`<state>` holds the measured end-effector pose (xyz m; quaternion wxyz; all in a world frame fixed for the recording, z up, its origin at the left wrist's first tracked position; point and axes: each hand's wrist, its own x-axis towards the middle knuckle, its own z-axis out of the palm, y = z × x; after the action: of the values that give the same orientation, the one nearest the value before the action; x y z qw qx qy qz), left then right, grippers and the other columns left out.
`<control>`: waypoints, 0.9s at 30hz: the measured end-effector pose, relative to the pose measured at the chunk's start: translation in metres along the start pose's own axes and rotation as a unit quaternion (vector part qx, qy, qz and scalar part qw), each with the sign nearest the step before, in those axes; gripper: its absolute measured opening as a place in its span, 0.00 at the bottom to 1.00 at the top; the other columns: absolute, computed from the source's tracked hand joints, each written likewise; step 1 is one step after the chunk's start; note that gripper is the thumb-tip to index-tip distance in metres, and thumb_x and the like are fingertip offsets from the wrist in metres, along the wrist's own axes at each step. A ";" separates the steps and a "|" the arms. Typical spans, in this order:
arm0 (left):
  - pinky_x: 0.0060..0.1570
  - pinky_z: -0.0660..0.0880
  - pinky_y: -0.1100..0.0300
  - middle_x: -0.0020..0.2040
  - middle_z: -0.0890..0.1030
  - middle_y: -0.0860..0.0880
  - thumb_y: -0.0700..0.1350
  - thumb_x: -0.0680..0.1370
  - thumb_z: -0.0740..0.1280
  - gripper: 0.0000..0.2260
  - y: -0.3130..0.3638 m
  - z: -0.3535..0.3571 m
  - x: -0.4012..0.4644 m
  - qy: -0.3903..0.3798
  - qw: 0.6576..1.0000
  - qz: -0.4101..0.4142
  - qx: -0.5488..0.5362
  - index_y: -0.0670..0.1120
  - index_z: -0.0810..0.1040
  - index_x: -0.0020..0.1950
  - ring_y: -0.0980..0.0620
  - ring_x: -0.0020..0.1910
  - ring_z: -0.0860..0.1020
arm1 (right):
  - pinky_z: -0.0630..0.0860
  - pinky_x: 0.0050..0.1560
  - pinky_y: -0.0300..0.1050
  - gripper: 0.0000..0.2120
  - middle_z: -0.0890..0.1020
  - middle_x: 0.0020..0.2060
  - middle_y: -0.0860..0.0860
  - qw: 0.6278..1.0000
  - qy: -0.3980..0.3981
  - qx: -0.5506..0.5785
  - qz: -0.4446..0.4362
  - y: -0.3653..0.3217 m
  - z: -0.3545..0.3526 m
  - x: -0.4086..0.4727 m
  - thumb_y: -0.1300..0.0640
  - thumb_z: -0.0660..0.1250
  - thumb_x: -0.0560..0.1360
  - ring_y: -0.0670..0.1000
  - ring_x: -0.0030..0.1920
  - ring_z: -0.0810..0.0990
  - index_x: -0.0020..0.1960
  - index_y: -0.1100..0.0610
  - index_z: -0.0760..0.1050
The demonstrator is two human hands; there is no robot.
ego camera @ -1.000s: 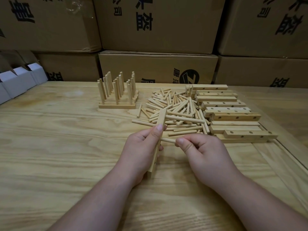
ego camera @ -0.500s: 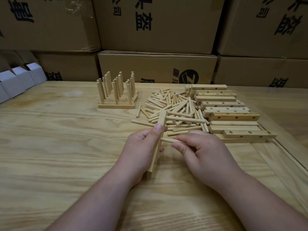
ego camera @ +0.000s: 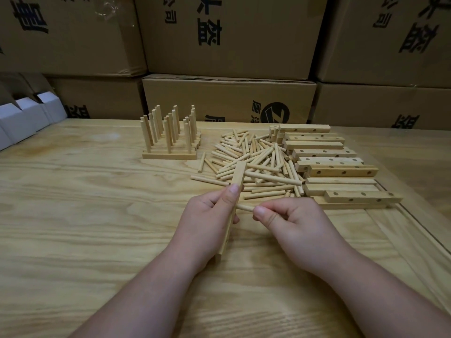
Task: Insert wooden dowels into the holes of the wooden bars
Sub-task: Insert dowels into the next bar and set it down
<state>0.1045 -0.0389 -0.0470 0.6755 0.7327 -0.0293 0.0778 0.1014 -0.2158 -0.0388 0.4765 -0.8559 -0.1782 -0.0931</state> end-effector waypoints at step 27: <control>0.30 0.78 0.60 0.34 0.82 0.49 0.49 0.72 0.70 0.11 -0.002 -0.004 0.012 -0.017 0.949 -0.104 -0.297 0.44 0.80 0.50 0.54 0.34 0.82 | 0.69 0.30 0.42 0.29 0.78 0.26 0.45 0.916 0.060 -0.349 0.188 0.023 -0.016 0.008 0.23 0.57 0.68 0.46 0.31 0.76 0.33 0.49 0.74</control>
<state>0.1162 -0.0337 -0.0469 0.8661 0.4994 0.0139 -0.0176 0.1177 -0.2391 -0.0459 0.1661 -0.9783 0.0587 -0.1093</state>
